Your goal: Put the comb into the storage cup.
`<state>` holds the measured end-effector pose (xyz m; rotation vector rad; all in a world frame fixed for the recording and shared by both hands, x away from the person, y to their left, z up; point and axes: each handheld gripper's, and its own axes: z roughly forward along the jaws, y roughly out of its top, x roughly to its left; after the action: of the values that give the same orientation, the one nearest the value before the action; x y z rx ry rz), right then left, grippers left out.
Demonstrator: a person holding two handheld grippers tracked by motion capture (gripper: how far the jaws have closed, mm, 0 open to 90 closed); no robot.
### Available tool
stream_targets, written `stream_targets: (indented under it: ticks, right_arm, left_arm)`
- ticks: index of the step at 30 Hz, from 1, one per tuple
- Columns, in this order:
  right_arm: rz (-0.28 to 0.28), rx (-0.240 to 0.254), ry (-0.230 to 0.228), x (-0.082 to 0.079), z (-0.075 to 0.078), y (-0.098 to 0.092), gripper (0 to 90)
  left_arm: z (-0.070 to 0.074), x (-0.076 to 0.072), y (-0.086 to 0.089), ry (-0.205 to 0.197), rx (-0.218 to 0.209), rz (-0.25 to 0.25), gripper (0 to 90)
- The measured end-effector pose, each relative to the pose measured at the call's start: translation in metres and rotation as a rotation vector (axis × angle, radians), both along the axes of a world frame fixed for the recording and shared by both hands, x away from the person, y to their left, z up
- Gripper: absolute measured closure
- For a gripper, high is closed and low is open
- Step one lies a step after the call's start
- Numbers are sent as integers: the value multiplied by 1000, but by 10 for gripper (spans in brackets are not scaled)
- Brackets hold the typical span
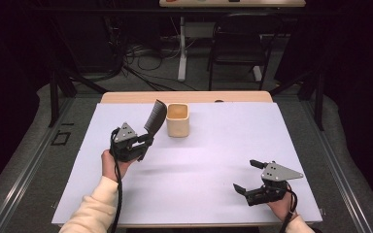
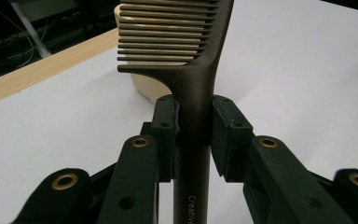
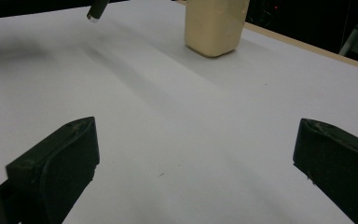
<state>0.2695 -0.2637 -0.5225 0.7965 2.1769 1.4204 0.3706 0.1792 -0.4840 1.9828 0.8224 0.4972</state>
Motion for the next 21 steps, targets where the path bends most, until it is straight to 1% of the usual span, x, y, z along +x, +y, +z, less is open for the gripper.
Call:
stream_targets:
  ticks: [8, 11, 12, 15, 16, 21]
  right_arm:
    - [-4, 2, 3, 1, 0, -1, 0]
    - [-6, -2, -1, 1, 0, 0, 0]
    - [-4, 0, -1, 0, 0, -1, 0]
    - [-5, 2, -1, 1, 0, -1, 0]
    - [-6, 2, 7, 1, 0, -1, 0]
    - [-6, 2, 3, 1, 0, -1, 0]
  left_arm:
    - [8, 6, -5, -13, -13, -9, 725]
    - [12, 7, -7, -29, -23, -11, 725]
    - [13, 7, -8, -30, -20, -12, 725]
    - [14, 9, -9, -34, -22, -11, 725]
    - [14, 10, -9, -34, -23, -12, 725]
    - [14, 11, -10, -35, -31, -11, 725]
